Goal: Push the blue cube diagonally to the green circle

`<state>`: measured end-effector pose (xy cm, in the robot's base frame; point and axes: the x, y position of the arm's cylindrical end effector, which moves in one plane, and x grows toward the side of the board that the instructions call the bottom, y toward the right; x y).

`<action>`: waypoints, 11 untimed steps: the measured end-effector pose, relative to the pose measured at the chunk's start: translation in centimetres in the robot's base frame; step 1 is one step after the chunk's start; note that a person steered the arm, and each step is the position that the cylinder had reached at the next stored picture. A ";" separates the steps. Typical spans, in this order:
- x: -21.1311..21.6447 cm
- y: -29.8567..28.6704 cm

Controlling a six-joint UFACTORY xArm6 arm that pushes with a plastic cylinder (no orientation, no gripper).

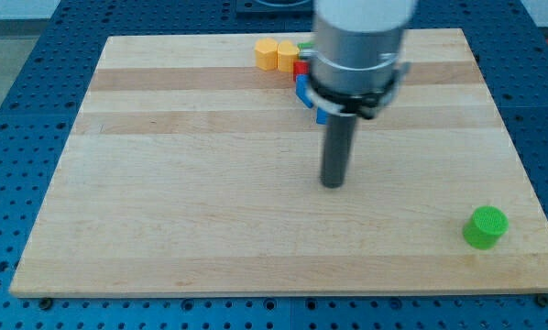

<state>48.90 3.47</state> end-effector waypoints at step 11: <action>-11.5 14.2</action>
